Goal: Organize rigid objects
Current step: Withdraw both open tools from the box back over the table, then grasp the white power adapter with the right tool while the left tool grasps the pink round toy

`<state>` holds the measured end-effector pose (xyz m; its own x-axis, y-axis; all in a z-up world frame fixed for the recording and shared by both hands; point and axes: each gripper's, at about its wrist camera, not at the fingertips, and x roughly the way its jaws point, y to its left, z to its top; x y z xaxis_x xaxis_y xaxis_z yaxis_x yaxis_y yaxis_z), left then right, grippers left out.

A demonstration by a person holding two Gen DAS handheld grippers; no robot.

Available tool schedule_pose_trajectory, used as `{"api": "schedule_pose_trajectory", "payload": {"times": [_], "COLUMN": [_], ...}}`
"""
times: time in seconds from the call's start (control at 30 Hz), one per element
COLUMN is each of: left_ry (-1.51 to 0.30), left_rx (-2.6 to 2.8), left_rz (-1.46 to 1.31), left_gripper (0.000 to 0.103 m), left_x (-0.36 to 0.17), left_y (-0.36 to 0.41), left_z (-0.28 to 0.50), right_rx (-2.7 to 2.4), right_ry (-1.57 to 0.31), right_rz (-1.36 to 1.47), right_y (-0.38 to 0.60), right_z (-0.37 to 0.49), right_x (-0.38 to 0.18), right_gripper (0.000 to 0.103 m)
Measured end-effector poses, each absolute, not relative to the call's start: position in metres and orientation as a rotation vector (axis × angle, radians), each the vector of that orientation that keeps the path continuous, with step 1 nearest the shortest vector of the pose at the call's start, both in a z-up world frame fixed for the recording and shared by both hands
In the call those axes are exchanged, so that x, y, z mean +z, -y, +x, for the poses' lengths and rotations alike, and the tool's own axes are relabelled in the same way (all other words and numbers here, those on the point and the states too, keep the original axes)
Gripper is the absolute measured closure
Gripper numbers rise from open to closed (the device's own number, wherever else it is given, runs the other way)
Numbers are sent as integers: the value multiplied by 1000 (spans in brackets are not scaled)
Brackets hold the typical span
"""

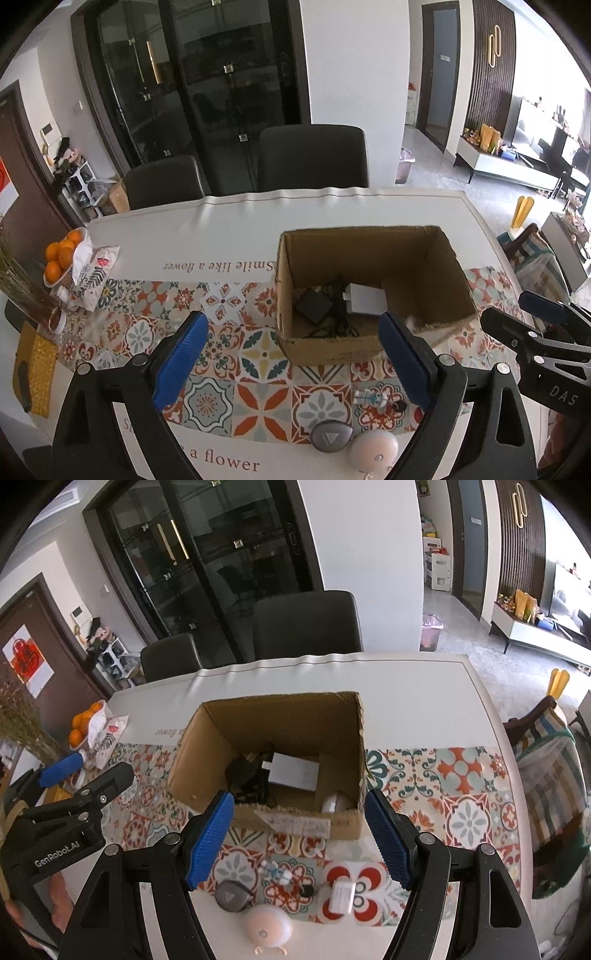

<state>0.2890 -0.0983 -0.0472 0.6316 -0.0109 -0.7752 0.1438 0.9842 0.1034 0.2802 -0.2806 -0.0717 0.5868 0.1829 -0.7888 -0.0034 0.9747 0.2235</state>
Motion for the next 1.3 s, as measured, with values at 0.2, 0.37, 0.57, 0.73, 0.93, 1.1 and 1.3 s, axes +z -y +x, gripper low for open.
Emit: {"api": "schedule_pose_trajectory", "payload": {"times": [0.2, 0.37, 0.57, 0.73, 0.93, 1.1, 1.3], "left_ry": [-903, -946, -1027, -1087, -1155, -1190, -1205], "left_rx": [-111, -130, -158, -142, -135, -158, -160], "left_rz": [194, 192, 167, 164, 146, 138, 163], "left_gripper": [9, 9, 9, 9, 9, 9, 9], "left_x": [-61, -78, -105, -131, -155, -174, -192], "left_y": [109, 112, 113, 110, 110, 114, 119], "left_z": [271, 262, 251, 244, 240, 237, 236], "right_rx": [99, 87, 84, 85, 93, 93, 92], "right_ry": [-959, -995, -1034, -1079, -1141, -1183, -1229], "right_rz": [195, 185, 180, 179, 171, 173, 174], "right_y": [284, 287, 286, 283, 279, 278, 278], "right_z": [263, 252, 242, 235, 230, 229, 232], "right_x": [-82, -97, -117, -136, -160, -180, -203], "right_gripper": [30, 30, 33, 36, 40, 47, 53]}}
